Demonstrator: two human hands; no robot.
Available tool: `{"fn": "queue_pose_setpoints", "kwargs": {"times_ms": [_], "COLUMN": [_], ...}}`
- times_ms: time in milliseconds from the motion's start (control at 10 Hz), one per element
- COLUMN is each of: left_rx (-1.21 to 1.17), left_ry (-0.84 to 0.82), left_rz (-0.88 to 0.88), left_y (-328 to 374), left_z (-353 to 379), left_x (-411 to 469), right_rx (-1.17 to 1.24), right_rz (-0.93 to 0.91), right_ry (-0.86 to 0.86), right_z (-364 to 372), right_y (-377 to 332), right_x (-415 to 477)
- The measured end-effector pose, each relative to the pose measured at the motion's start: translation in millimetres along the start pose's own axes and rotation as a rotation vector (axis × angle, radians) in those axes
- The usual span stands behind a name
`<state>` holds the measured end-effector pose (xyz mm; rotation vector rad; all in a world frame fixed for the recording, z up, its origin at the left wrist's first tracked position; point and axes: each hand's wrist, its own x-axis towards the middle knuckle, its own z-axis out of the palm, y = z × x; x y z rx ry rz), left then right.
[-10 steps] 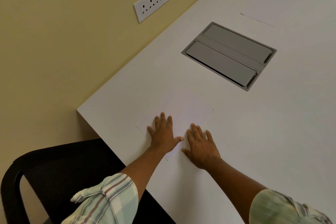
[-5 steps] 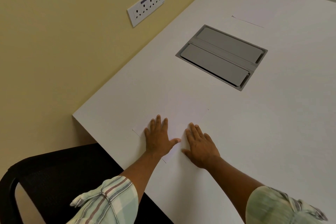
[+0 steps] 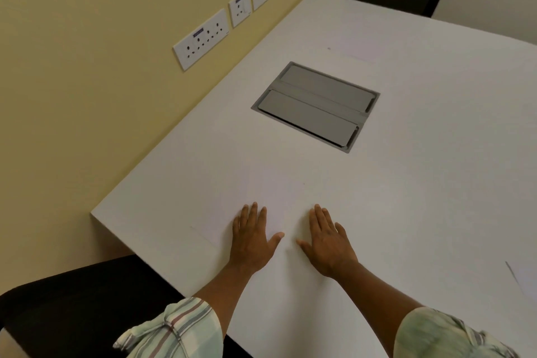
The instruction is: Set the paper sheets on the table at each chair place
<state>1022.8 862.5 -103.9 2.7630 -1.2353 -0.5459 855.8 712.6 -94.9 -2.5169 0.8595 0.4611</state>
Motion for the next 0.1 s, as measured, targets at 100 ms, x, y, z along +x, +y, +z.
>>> {"fn": "queue_pose_setpoints", "kwargs": {"times_ms": [100], "left_rx": [0.061], "left_ry": [-0.009], "left_rz": [0.132], "left_y": [29.8], "left_z": [-0.7], "left_x": [-3.9], "right_rx": [0.009], "right_rz": [0.064], "right_ry": [0.090], "right_z": [-14.9], "right_y": [24.5], "right_x": [-17.3]}}
